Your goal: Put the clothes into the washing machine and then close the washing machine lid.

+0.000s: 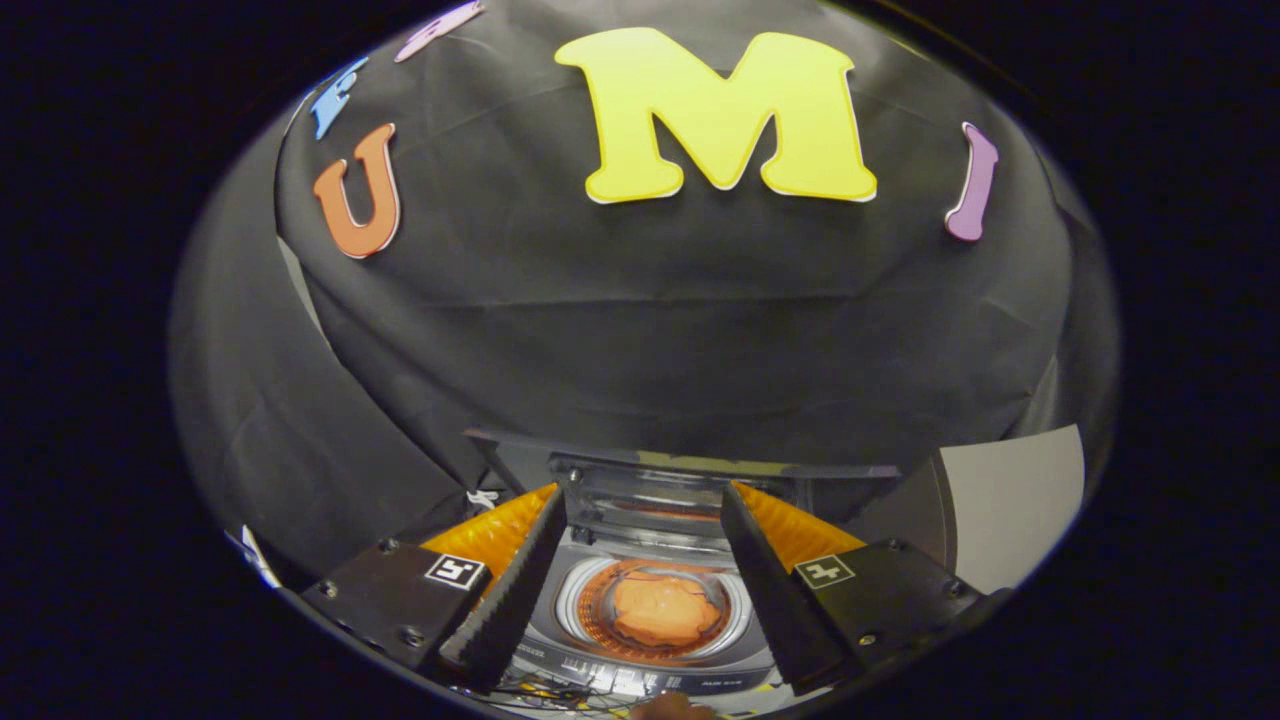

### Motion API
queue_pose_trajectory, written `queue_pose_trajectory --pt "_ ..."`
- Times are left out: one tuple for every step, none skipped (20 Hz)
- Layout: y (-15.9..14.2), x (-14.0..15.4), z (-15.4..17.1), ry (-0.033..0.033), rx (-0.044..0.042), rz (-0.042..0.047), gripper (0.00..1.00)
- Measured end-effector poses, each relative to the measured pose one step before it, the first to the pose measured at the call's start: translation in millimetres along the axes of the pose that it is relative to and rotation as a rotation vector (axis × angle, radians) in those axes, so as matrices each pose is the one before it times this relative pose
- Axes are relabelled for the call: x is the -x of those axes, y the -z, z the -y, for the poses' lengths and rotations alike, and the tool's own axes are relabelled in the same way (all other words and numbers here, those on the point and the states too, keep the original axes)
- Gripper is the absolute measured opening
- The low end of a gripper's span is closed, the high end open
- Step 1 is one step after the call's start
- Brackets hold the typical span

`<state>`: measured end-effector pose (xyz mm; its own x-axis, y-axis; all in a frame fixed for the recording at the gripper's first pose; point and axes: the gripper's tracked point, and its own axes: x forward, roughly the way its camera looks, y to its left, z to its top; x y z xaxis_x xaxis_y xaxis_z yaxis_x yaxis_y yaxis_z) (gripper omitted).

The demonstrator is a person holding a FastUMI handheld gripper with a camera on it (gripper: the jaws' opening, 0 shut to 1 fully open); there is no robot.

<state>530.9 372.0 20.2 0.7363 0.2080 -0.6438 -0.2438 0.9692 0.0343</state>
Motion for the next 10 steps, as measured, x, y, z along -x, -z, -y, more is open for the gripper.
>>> queue_pose_trajectory --pt "-4.18 -5.02 2.43 0.00321 -0.00575 0.00093 0.97" --pt "-5.16 -6.96 2.65 0.00376 -0.00483 -0.00104 0.98" --pt "-3.72 -5.03 2.21 0.0034 -0.00265 0.00086 0.98" --pt "-2.92 -2.77 2.4 0.0041 0.00156 -0.00334 0.98" --pt "-2.5 -3.55 2.47 0.00064 -0.0013 -0.01127 0.98" --pt "-2.57 -6.41 1.61 0.002 -0.00521 -0.00713 0.98" --pt "-1.77 -8.97 3.26 0.0046 -0.00211 -0.00141 0.98" --pt "0.76 -10.56 2.01 0.00409 0.00419 -0.0014 0.97" --pt "-5.01 -7.59 2.36 0.00795 0.00596 0.00099 0.97" --pt "-5.23 -6.81 1.27 0.00757 0.00522 0.00148 0.97"
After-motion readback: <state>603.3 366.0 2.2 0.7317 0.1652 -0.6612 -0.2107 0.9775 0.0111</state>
